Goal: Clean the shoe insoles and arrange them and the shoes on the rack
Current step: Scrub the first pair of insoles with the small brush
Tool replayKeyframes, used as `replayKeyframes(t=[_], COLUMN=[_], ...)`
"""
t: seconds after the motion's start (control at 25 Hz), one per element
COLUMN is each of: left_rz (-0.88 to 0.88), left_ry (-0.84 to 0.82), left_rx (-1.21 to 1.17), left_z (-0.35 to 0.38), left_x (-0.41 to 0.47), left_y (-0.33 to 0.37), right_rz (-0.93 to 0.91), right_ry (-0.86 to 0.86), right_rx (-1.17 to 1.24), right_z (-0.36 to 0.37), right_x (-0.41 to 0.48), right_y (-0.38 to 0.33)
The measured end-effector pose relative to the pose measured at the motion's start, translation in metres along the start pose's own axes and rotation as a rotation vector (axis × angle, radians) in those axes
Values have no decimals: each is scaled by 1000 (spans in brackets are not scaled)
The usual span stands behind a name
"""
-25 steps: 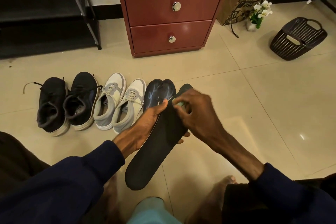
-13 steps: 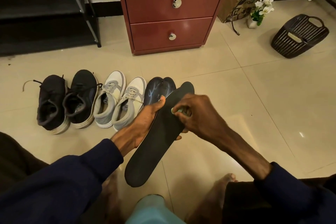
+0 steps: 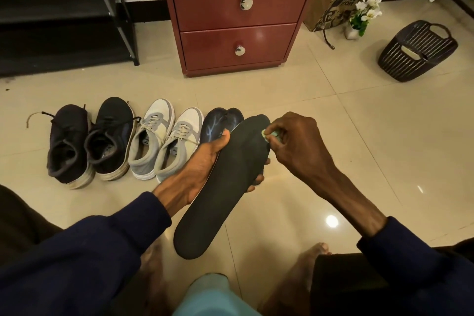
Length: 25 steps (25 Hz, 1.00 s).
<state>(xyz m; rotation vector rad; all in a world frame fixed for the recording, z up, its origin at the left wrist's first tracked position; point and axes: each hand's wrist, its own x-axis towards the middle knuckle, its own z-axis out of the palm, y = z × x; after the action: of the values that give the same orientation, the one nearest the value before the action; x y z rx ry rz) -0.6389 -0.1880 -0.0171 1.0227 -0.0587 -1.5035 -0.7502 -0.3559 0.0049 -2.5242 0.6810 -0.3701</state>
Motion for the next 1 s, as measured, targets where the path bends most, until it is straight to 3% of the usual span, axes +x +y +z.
replayKeyframes(t=[0.04, 0.2, 0.36, 0.44, 0.56, 0.72, 0.88, 1.0], left_rz=[-5, 7, 17, 11, 8, 29, 12, 13], left_ry=[10, 61, -16, 10, 43, 67, 70, 52], left_rx=[4, -2, -29, -20, 13, 24, 15, 21], left_z=[1, -1, -1, 2, 5, 1, 2, 0], left_x=[0, -1, -2, -4, -5, -3, -3, -1], left_y=[1, 0, 1, 2, 1, 3, 1, 0], right_rz=[6, -125, 29, 2, -56, 12, -44, -28], right_ry=[-11, -353, -40, -103, -343, -92, -343, -178], right_rx=[-15, 36, -60, -52, 36, -66, -1, 0], right_z=[0, 5, -3, -1, 0, -5, -5, -4], right_x=[-2, -18, 0, -6, -14, -2, -10, -2], right_y=[0, -19, 2, -3, -17, -5, -14, -6])
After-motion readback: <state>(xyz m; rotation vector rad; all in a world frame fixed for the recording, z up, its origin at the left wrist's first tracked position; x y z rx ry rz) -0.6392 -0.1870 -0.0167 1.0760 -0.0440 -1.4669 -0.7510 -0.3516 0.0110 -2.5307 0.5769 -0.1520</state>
